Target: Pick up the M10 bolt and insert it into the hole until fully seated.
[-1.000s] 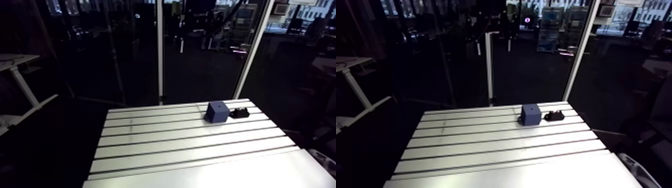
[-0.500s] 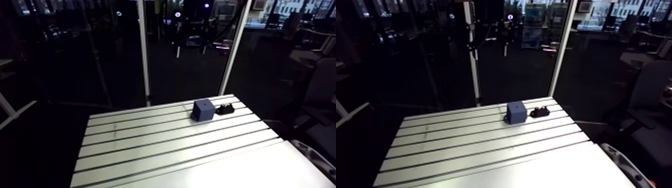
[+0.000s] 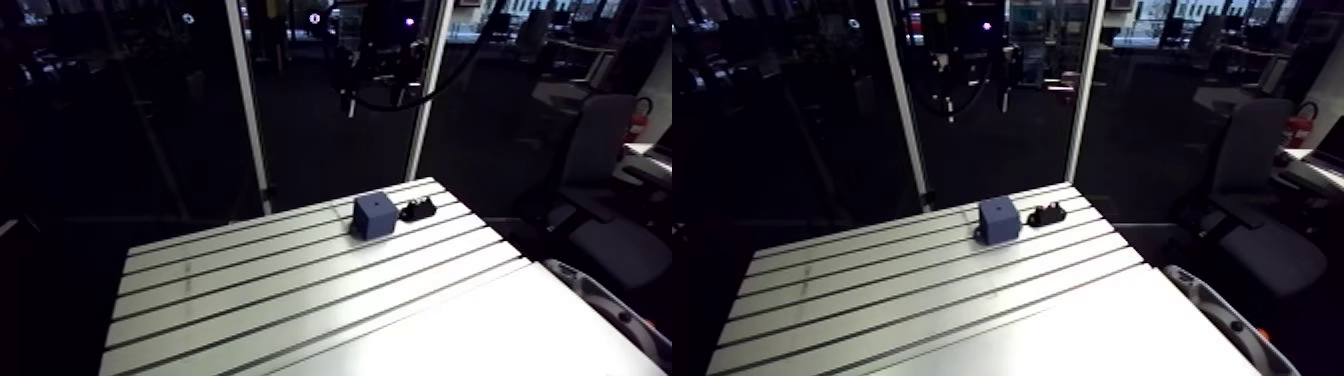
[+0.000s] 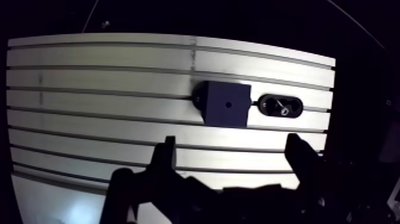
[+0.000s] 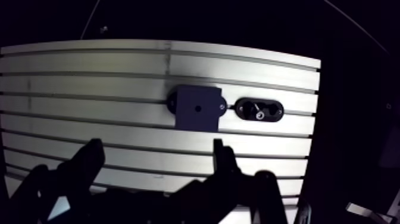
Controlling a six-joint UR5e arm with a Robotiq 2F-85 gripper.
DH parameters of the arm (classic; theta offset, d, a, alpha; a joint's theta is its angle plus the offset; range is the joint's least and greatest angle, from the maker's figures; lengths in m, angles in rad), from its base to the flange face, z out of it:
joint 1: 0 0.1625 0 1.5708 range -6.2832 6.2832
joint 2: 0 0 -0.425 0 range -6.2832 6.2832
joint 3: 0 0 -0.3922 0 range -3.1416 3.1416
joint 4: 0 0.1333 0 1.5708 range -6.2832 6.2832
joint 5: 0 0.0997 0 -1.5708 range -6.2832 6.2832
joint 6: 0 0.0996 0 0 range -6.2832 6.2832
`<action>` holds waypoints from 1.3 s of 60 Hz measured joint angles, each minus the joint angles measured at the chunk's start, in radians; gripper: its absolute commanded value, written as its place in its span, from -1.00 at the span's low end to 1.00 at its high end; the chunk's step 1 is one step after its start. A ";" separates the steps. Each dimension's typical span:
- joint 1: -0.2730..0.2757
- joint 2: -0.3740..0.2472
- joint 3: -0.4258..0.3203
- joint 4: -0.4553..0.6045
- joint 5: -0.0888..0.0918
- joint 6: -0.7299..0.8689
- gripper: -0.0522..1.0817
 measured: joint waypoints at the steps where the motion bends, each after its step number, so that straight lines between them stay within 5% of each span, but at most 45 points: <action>1: -0.003 0.002 0.001 -0.004 0.000 -0.003 -0.90; 54: -0.139 0.114 0.035 -0.133 0.009 -0.083 -0.88; 78: -0.160 0.176 0.029 -0.173 0.006 -0.094 -0.27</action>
